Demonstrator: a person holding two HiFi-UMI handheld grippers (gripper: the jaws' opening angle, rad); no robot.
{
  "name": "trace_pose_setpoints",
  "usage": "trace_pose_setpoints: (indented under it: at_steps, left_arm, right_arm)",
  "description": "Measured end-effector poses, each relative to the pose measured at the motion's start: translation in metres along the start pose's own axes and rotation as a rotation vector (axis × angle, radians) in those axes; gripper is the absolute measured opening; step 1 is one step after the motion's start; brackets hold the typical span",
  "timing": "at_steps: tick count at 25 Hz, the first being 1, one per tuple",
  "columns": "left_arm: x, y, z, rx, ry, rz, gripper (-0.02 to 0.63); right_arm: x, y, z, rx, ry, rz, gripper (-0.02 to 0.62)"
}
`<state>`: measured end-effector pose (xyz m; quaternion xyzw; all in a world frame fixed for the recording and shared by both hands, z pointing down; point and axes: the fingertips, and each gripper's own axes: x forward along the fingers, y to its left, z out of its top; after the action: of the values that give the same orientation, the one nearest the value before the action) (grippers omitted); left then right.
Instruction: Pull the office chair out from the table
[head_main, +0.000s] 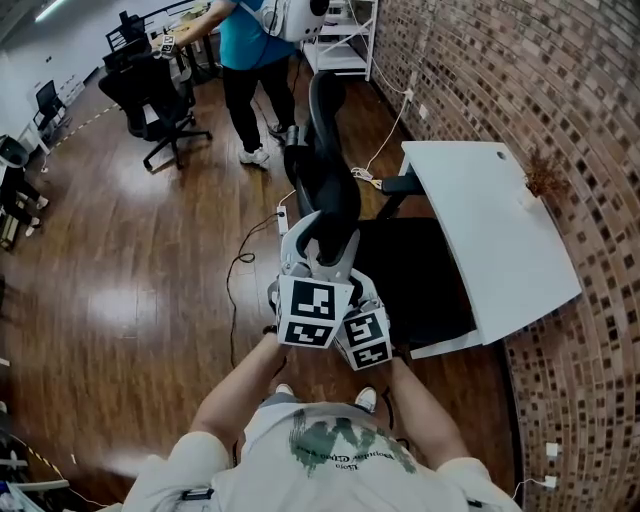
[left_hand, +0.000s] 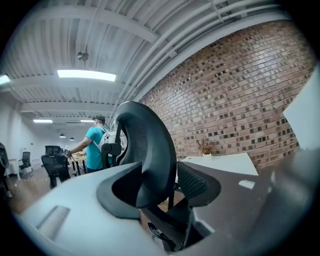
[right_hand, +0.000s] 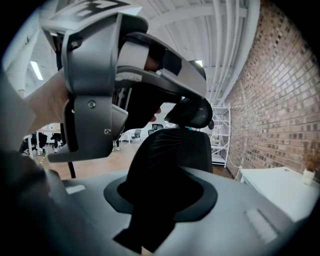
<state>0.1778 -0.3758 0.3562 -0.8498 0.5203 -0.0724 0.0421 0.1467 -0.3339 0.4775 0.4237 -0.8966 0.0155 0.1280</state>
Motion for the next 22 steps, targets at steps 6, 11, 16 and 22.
trace_pose_setpoints:
  at_steps: [6, 11, 16, 22]
  left_arm:
    - [-0.015, 0.036, -0.005, 0.000, -0.002, -0.026, 0.242]
    - [-0.030, 0.067, -0.012, 0.002, -0.008, -0.049, 0.242]
    - [-0.047, 0.099, -0.019, 0.003, -0.010, -0.060, 0.242]
    - [-0.064, 0.124, -0.026, 0.017, 0.001, -0.045, 0.242]
  right_arm:
    - [0.027, 0.027, 0.011, 0.016, 0.012, -0.033, 0.147]
    - [0.053, 0.054, 0.020, 0.019, 0.007, -0.047, 0.156]
    - [0.073, 0.082, 0.026, 0.033, 0.025, -0.076, 0.160]
    - [0.094, 0.106, 0.032, 0.020, 0.023, -0.062, 0.166]
